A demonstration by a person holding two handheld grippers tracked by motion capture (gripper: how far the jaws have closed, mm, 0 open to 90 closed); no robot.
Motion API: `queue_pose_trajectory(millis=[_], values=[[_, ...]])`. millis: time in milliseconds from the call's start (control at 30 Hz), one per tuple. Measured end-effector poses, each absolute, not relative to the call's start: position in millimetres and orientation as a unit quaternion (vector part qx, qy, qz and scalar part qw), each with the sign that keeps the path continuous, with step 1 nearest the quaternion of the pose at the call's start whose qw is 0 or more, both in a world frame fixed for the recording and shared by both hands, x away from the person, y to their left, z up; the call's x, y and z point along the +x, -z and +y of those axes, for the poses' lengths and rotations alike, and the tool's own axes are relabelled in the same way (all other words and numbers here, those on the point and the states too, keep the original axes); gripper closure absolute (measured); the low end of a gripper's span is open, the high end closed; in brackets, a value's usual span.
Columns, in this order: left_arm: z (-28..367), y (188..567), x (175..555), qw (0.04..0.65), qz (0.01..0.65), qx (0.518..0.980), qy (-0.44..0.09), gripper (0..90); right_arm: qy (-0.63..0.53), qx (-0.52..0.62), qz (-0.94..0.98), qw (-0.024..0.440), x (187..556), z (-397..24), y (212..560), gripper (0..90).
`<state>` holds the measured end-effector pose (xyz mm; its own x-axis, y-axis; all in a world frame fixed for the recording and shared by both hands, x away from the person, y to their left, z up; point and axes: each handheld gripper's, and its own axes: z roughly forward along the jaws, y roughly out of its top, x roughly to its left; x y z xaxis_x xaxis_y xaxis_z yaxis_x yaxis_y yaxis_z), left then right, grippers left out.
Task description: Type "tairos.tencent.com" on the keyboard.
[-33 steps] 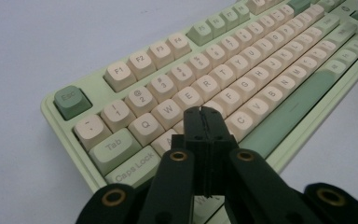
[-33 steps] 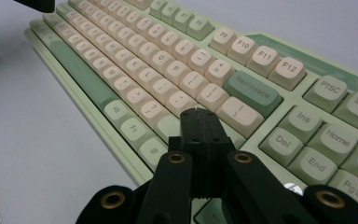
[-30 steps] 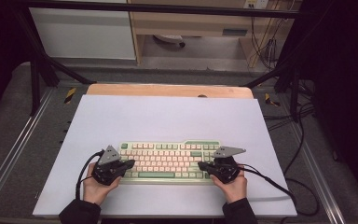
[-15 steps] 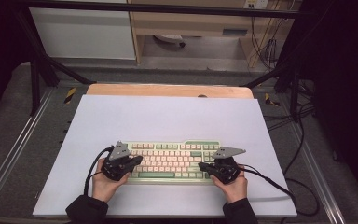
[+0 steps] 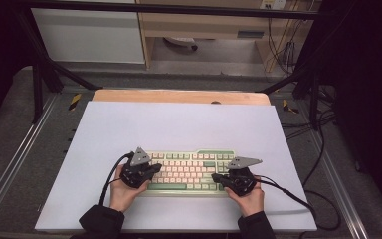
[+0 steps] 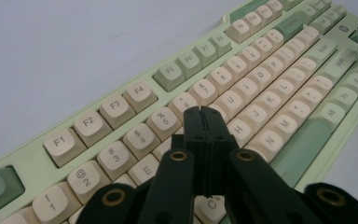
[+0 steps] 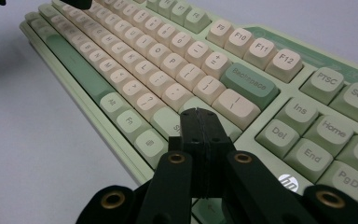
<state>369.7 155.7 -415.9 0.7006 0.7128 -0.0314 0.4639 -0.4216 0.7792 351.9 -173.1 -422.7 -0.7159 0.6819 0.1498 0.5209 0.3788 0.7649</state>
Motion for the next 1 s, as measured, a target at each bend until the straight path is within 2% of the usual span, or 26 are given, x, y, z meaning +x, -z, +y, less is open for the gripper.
queue_pose_trajectory(millis=[1000], values=[[143, 432, 378, 0.397, 0.352, 0.834, -0.152, 90.0, -0.421, 0.364, 0.825, 0.094, 352, -173, 424, 90.0]])
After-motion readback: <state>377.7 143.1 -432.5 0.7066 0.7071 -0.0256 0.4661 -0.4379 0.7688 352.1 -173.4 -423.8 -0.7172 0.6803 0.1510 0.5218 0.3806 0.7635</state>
